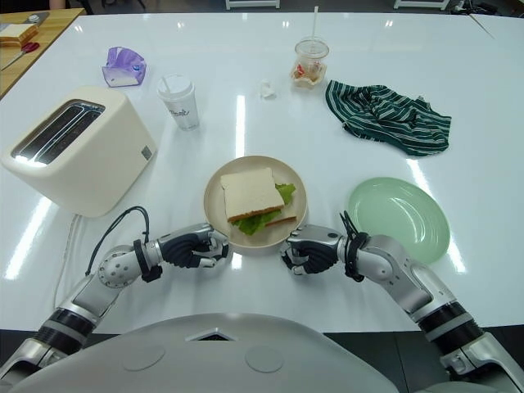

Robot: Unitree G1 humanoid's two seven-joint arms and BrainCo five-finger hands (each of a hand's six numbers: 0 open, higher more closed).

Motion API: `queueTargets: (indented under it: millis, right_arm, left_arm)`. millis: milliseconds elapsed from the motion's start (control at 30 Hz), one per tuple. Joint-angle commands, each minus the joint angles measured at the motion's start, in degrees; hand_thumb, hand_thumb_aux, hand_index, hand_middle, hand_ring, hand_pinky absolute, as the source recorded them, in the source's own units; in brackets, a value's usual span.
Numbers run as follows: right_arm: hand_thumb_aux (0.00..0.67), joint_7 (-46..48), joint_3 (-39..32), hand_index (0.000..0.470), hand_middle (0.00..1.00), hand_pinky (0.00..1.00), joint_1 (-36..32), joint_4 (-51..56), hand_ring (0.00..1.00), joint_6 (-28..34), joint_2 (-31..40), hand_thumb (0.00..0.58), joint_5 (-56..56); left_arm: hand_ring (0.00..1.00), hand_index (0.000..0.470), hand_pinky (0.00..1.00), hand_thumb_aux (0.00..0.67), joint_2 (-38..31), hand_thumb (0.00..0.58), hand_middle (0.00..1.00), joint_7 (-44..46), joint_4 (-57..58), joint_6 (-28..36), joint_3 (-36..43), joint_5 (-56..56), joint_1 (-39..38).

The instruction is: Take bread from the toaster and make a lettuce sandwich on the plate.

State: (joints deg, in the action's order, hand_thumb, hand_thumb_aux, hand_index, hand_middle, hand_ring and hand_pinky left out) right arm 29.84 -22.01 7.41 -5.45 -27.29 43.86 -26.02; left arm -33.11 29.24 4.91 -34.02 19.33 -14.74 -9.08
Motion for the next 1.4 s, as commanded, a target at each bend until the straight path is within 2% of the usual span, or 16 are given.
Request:
queueTargets:
  millis: [33,300,767,933,967,1000,1033,1067,1100,1133,1167,1267,1333,1400]
  right_arm:
    - [0.670,-2.18,-1.48,0.470,1.00,1.00,-2.47,5.77,1.00,3.82,-3.37,0.580,-6.12]
    - [0.670,-11.18,-1.87,0.470,1.00,1.00,-10.28,13.38,1.00,8.22,-10.88,0.580,-12.00]
    - [0.670,-27.54,-4.59,0.470,1.00,1.00,-22.73,27.34,1.00,13.32,-19.29,0.580,-20.42]
    - [0.670,-32.68,-3.21,0.470,1.00,1.00,-24.51,26.03,1.00,14.41,-20.59,0.580,-20.24]
    - [0.670,-33.08,-2.63,0.470,1.00,1.00,-24.17,23.98,1.00,14.56,-20.32,0.580,-20.09]
    - [0.670,-33.51,-2.02,0.470,1.00,1.00,-23.88,22.32,1.00,14.78,-20.16,0.580,-19.89]
    - [0.670,-34.07,-1.08,0.470,0.90,0.90,-23.45,20.22,0.90,15.24,-20.04,0.580,-19.63]
    - [0.602,-34.37,0.01,0.422,0.67,0.67,-22.79,17.47,0.67,15.71,-19.73,0.574,-19.52]
    - [0.355,-34.21,1.56,0.249,0.15,0.15,-21.59,13.66,0.15,16.25,-19.31,0.452,-18.92]
    - [0.063,-33.52,3.35,0.044,0.00,0.00,-19.86,8.79,0.00,16.43,-18.66,0.104,-17.84]
    - [0.000,-32.74,5.01,0.000,0.00,0.00,-18.21,4.44,0.00,16.68,-18.19,0.000,-16.75]
    - [0.000,-32.29,10.81,0.000,0.00,0.00,-13.08,-8.34,0.00,16.44,-17.79,0.000,-13.01]
    - [0.000,-35.56,14.93,0.000,0.00,0.00,-9.72,-15.48,0.00,15.12,-21.27,0.000,-7.85]
    - [0.000,-38.75,16.09,0.000,0.00,0.00,-4.97,-17.40,0.00,12.42,-25.89,0.000,-1.06]
  left_arm:
    - [1.00,0.470,1.00,0.670,0.95,0.580,1.00,-2.98,4.52,3.93,-0.14,-5.53,2.32]
    - [1.00,0.470,1.00,0.670,6.05,0.580,1.00,-10.80,12.59,6.13,0.20,-9.07,11.03]
    - [1.00,0.470,1.00,0.670,14.08,0.580,1.00,-25.15,27.97,8.10,-1.10,-12.84,28.06]
    - [1.00,0.470,1.00,0.670,14.14,0.580,1.00,-28.66,23.72,3.11,-2.45,-11.85,28.75]
    - [1.00,0.396,1.00,0.565,13.64,0.566,1.00,-29.46,21.66,2.05,-3.20,-11.60,28.00]
    - [1.00,0.311,1.00,0.444,13.24,0.514,1.00,-30.11,20.00,1.41,-3.88,-11.38,27.30]
    - [0.80,0.205,0.80,0.292,12.81,0.395,0.80,-30.38,17.66,1.06,-4.76,-10.81,26.29]
    - [0.18,0.009,0.18,0.013,12.26,0.023,0.18,-30.47,14.56,0.65,-5.73,-10.27,24.90]
    - [0.00,0.000,0.00,0.000,11.64,0.000,0.00,-30.12,10.28,0.30,-6.94,-9.19,22.82]
    - [0.00,0.000,0.00,0.000,11.01,0.000,0.00,-29.43,4.72,0.17,-8.47,-7.28,20.03]
    - [0.00,0.000,0.00,0.000,10.70,0.000,0.00,-28.88,-0.38,0.46,-10.05,-5.28,17.40]
    - [0.00,0.000,0.00,0.000,10.14,0.000,0.00,-27.76,-16.16,1.19,-14.94,2.69,9.22]
    - [0.00,0.000,0.00,0.000,12.39,0.000,0.00,-29.64,-24.39,2.15,-19.27,9.40,5.01]
    - [0.00,0.000,0.00,0.000,16.10,0.000,0.00,-31.58,-28.58,6.18,-20.90,15.78,1.37]
